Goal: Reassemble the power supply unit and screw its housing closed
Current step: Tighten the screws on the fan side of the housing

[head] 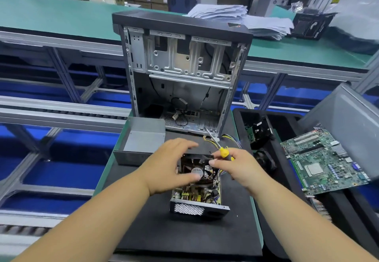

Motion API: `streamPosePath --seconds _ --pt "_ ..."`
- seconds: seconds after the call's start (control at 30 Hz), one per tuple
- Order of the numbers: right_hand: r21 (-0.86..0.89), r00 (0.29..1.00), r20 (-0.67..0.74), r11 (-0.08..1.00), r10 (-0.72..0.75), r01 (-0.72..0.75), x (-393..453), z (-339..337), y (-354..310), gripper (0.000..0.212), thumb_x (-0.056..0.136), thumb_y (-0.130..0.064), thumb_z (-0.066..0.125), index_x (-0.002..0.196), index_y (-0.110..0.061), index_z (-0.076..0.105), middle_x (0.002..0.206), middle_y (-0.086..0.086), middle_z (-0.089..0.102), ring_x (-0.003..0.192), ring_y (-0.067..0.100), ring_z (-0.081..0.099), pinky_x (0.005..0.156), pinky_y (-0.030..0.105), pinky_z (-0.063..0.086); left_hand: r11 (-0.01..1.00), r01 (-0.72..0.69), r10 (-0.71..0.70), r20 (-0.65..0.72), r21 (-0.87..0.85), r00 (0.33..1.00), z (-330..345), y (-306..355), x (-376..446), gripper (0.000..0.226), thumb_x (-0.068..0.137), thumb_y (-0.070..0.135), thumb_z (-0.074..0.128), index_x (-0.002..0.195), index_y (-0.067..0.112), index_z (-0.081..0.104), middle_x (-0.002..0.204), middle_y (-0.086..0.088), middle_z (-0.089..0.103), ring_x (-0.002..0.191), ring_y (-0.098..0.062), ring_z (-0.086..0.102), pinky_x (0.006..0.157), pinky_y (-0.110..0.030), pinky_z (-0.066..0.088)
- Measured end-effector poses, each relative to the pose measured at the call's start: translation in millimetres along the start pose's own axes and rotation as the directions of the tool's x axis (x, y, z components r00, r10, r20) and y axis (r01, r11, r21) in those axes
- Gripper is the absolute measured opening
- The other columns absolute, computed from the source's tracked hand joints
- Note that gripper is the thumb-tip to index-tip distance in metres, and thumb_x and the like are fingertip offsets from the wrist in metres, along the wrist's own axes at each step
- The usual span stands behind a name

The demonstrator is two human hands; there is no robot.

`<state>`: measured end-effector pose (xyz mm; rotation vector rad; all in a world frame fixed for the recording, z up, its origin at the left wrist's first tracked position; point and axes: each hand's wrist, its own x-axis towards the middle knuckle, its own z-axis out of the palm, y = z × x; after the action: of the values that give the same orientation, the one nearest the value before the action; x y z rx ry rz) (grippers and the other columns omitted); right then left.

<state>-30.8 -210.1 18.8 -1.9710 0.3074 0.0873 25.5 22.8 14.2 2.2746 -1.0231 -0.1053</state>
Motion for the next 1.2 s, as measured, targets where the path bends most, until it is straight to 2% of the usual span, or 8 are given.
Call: streamPosePath --seconds 0.13,0.23,0.33,0.57,0.73,0.9,1.0,1.2 --pt "-0.032 0.996 0.074 0.999 0.044 -0.042 -4 13 19 0.016 0.077 -0.028 0.084 0.089 -0.022 0.074 0.063 -0.019 0.06 0.051 -0.006 0.05 0.047 0.004 0.034 0.922 0.241 -0.243 0.032 -0.303 0.969 9 -20 -17 0.016 0.095 0.033 0.059 0.107 0.04 0.066 0.104 0.02 0.065 0.102 0.0 0.058 0.096 -0.03 0.047" --pt "-0.092 0.987 0.154 0.995 0.049 -0.035 -8 22 27 0.013 0.079 -0.027 0.081 0.088 -0.025 0.073 0.067 -0.018 0.06 0.056 -0.002 0.05 0.048 0.007 0.035 0.874 0.316 -0.297 0.108 -0.369 0.949 17 -28 -27 0.018 0.091 0.023 0.066 0.094 0.04 0.07 0.094 0.012 0.069 0.09 -0.008 0.063 0.086 -0.026 0.049" --pt "-0.138 0.98 0.193 0.99 0.044 -0.017 -10 23 29 0.009 0.081 -0.025 0.079 0.086 -0.025 0.071 0.062 -0.021 0.058 0.055 -0.005 0.049 0.048 0.005 0.033 0.848 0.346 -0.315 0.143 -0.402 0.938 23 -31 -30 0.019 0.089 0.023 0.069 0.093 0.041 0.071 0.093 0.006 0.069 0.091 -0.018 0.064 0.089 -0.031 0.052" --pt "-0.279 0.982 0.186 0.958 -0.017 0.069 -19 18 31 0.014 0.077 -0.028 0.08 0.081 -0.025 0.067 0.071 -0.015 0.06 0.068 0.004 0.056 0.062 0.011 0.042 0.94 0.259 -0.24 0.109 -0.221 0.965 25 -27 -27 0.018 0.087 0.029 0.071 0.097 0.044 0.067 0.1 0.015 0.065 0.091 -0.004 0.061 0.086 -0.028 0.051" --pt "-0.468 0.97 0.242 0.878 0.021 0.098 -28 25 33 0.021 0.075 -0.037 0.08 0.087 -0.027 0.065 0.079 -0.013 0.059 0.075 0.009 0.055 0.076 0.027 0.047 0.966 0.25 -0.23 0.217 -0.068 0.949 26 -22 -33 0.021 0.086 0.03 0.073 0.103 0.04 0.066 0.104 0.021 0.062 0.098 0.001 0.057 0.09 -0.019 0.045" --pt "-0.511 0.954 0.279 0.858 0.11 0.05 -30 26 27 0.037 0.079 -0.05 0.074 0.079 -0.015 0.063 0.06 -0.009 0.048 0.055 0.007 0.044 0.056 0.026 0.035 0.943 0.32 -0.286 0.267 -0.093 0.92 30 -19 -37 0.006 0.085 0.026 0.07 0.089 0.031 0.069 0.094 0.018 0.07 0.088 -0.002 0.063 0.086 -0.026 0.051" --pt "-0.533 0.961 0.246 0.846 0.125 0.026 -30 29 26 0.038 0.081 -0.05 0.071 0.069 -0.016 0.056 0.057 -0.007 0.047 0.054 0.011 0.044 0.057 0.028 0.033 0.908 0.394 -0.352 0.248 -0.145 0.903 32 -19 -37 0.005 0.085 0.023 0.072 0.083 0.028 0.071 0.082 0.018 0.069 0.079 -0.002 0.062 0.077 -0.018 0.049" --pt "-0.563 0.97 0.187 0.826 0.153 -0.022 -28 35 28 0.035 0.082 -0.047 0.071 0.065 -0.02 0.054 0.055 -0.007 0.05 0.055 0.012 0.047 0.056 0.028 0.034 0.806 0.506 -0.433 0.277 -0.309 0.858 32 -21 -37 0.008 0.079 0.023 0.08 0.074 0.026 0.074 0.079 0.006 0.073 0.075 -0.005 0.063 0.078 -0.021 0.051"
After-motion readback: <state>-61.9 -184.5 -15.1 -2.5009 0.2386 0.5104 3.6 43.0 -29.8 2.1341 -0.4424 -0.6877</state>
